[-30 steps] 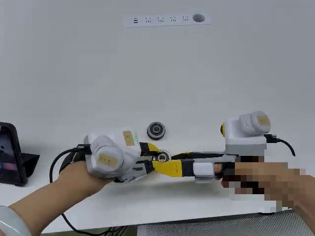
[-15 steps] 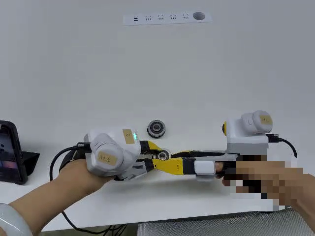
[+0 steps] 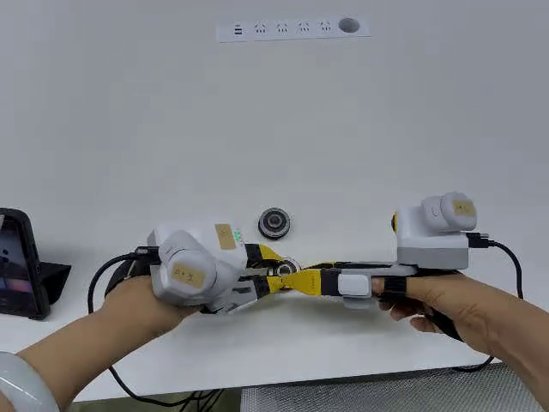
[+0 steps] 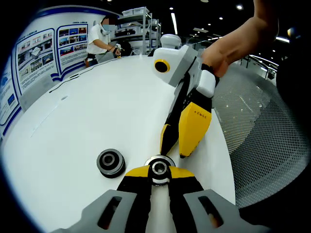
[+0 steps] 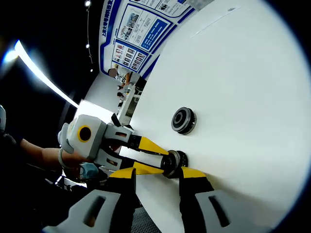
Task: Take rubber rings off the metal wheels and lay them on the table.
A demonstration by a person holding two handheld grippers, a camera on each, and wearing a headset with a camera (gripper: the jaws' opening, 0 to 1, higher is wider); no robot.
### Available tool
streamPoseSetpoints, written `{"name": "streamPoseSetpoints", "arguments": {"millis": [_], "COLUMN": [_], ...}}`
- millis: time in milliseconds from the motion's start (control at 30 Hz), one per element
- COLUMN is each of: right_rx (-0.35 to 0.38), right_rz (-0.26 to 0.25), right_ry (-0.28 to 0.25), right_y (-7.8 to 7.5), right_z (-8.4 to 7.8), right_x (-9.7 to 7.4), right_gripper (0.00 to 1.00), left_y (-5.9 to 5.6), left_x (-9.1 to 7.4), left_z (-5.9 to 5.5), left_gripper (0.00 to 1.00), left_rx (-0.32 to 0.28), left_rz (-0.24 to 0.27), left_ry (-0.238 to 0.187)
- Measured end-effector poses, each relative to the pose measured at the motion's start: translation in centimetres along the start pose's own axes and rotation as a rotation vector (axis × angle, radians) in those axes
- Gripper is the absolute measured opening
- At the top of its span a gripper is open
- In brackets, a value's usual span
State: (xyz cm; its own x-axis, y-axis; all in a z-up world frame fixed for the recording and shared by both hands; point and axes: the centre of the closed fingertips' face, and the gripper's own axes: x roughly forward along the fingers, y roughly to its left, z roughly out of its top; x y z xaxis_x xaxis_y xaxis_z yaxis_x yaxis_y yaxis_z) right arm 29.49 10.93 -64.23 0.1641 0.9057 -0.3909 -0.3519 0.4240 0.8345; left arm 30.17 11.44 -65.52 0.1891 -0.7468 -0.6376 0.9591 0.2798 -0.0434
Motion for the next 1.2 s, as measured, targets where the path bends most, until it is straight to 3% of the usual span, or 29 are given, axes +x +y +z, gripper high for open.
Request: {"name": "streamPoseSetpoints", "arguments": {"millis": [267,500,633,900,1200], "right_rx": [0.007,0.0,-0.002,-0.025,-0.043], "right_rz": [-0.013,-0.061,-0.083,-0.135,-0.139], "right_ry": [0.008,0.011,0.012,0.035,0.028], "right_y": [-0.3,-1.3,-1.7,-2.4,-2.4], "right_z": [-0.1,-0.1,-0.1,-0.2,-0.2], "right_x": [0.2,0.1,0.1,0.2,0.1], "right_gripper": [0.3,0.13,0.08,0.03,0.02], "left_y": [0.0,0.0,0.0,0.1,0.0], "left_x": [0.0,0.0,0.0,0.0,0.0], "left_z": [0.0,0.0,0.0,0.0,0.0], "left_gripper": [0.12,0.12,0.12,0.12,0.12], "left_rx": [-0.001,-0.005,-0.005,-0.007,-0.007], "left_rz": [0.0,0.001,0.002,0.002,0.002], "left_ry": [-0.001,-0.003,-0.003,-0.005,-0.006]}}
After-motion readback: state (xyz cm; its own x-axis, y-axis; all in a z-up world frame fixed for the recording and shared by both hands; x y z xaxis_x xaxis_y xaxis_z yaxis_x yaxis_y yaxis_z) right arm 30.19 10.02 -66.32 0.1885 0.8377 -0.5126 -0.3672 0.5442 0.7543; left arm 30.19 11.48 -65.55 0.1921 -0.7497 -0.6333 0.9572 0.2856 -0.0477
